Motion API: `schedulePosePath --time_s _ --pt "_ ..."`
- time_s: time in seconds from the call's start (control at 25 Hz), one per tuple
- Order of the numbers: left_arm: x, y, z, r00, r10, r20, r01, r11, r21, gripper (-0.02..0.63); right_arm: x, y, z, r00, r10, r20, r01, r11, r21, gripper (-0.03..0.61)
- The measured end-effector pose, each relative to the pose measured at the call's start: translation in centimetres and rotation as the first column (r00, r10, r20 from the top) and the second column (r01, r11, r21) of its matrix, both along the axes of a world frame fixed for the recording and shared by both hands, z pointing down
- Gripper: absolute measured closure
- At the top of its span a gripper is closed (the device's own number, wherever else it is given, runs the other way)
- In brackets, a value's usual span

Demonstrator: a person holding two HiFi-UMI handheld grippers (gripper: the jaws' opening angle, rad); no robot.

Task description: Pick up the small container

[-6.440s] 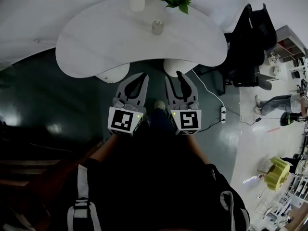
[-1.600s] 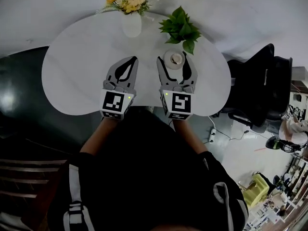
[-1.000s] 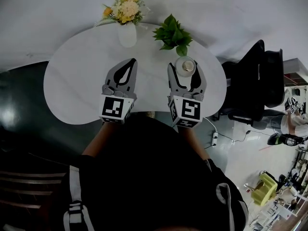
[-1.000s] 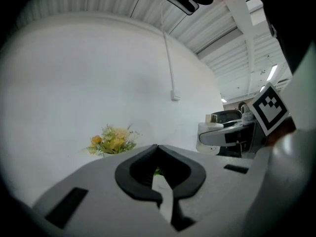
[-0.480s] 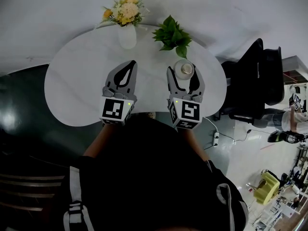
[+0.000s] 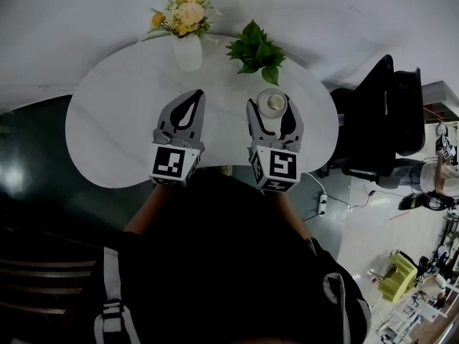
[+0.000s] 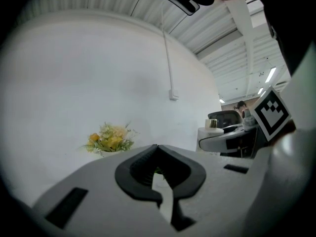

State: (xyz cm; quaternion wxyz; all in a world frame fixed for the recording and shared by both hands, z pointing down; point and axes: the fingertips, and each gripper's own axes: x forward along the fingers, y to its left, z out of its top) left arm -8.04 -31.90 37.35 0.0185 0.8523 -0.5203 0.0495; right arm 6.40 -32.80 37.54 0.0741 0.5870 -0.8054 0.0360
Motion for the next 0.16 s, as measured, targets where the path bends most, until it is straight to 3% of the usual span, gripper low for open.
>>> schedulePosePath --time_s 0.16 --pt "0.17 -0.17 0.16 1.0 0.007 -0.001 -0.007 1.0 0.007 0.606 -0.08 -0.16 0.16 1.0 -0.011 -0.002 0.011 1.0 -0.002 0.236"
